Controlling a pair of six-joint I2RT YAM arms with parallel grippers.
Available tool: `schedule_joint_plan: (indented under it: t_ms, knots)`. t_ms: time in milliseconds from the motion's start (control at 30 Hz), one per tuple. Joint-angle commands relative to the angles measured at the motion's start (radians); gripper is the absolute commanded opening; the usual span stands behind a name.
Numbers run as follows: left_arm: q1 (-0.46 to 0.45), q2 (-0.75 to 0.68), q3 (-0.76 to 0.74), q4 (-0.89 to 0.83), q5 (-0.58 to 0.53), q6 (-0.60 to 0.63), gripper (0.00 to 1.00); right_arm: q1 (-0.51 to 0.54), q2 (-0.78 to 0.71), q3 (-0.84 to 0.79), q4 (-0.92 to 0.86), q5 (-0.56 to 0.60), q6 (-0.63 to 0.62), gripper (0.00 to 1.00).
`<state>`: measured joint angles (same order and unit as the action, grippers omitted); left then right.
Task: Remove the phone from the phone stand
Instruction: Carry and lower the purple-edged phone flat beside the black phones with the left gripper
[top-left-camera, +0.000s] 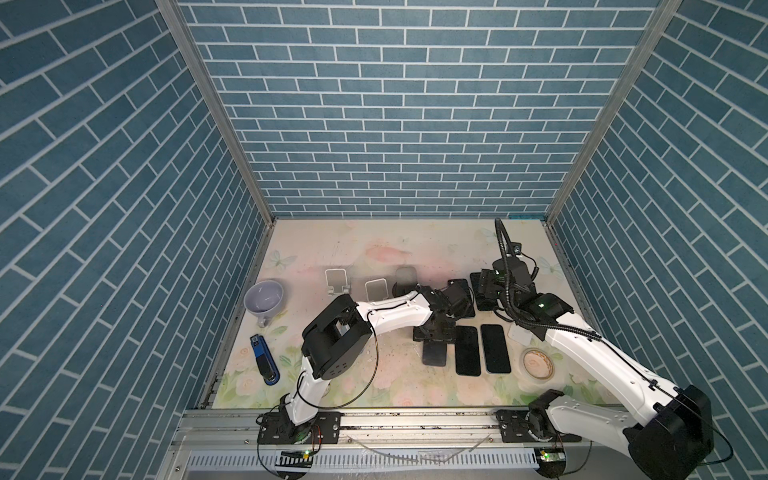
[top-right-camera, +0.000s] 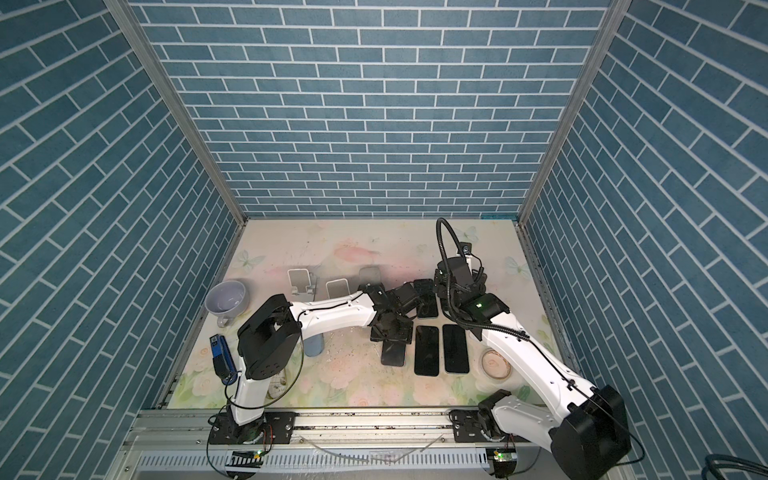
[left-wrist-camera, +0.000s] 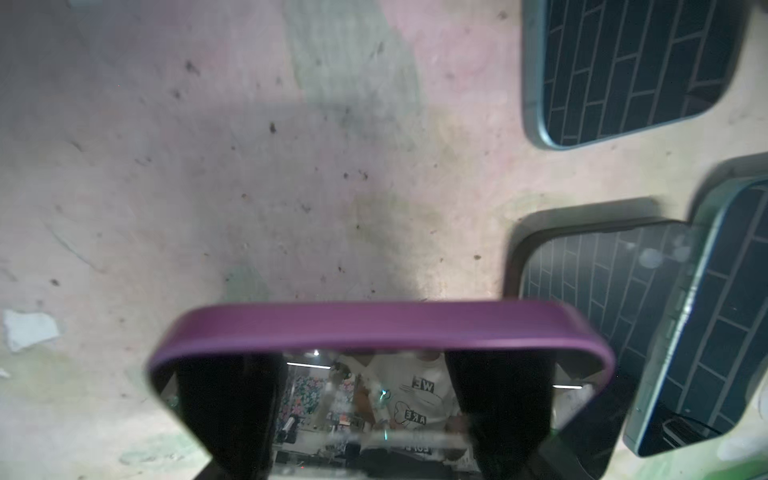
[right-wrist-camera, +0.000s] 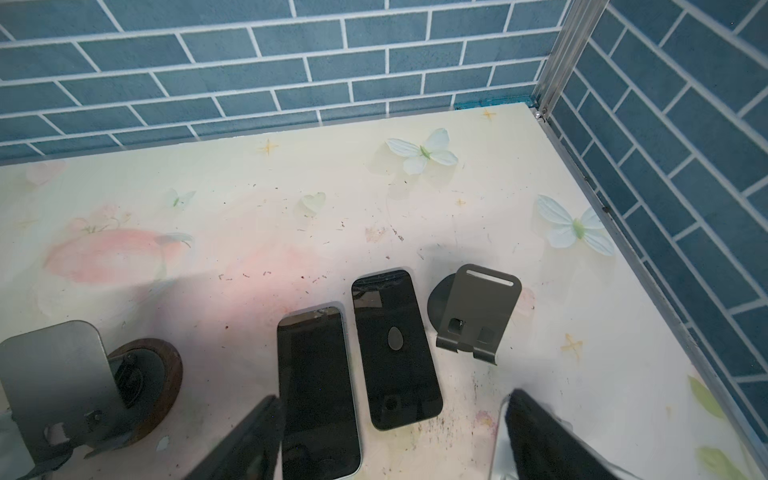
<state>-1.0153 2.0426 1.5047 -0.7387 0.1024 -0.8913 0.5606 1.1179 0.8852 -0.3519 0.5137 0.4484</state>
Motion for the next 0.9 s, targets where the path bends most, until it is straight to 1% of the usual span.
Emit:
schedule_joint_plan:
  t_ms: [0,133,367,567,733,800,867]
  knots:
    - [-0.006,0.005,0.011,-0.046,0.016,-0.051,0.59,-0.004,-0.028,-0.035,-0.009,-0.001,0.017,0.85]
    - [-0.008,0.012,0.011,-0.079,0.014,-0.07,0.59,-0.005,-0.035,-0.047,-0.001,-0.003,0.015,0.84]
    - [-0.022,0.087,0.102,-0.186,0.027,-0.068,0.6,-0.004,-0.05,-0.064,0.001,-0.024,0.013,0.85]
    - [-0.027,0.129,0.139,-0.204,0.043,-0.082,0.61,-0.005,-0.1,-0.108,0.016,-0.038,0.015,0.84]
    - [-0.029,0.158,0.144,-0.206,0.069,-0.117,0.62,-0.005,-0.133,-0.123,0.018,-0.045,0.006,0.85]
    - [-0.032,0.166,0.142,-0.203,0.073,-0.128,0.63,-0.006,-0.142,-0.127,0.021,-0.049,0.0,0.85]
    - [-0.035,0.163,0.14,-0.193,0.067,-0.135,0.67,-0.006,-0.147,-0.13,0.021,-0.052,-0.004,0.85]
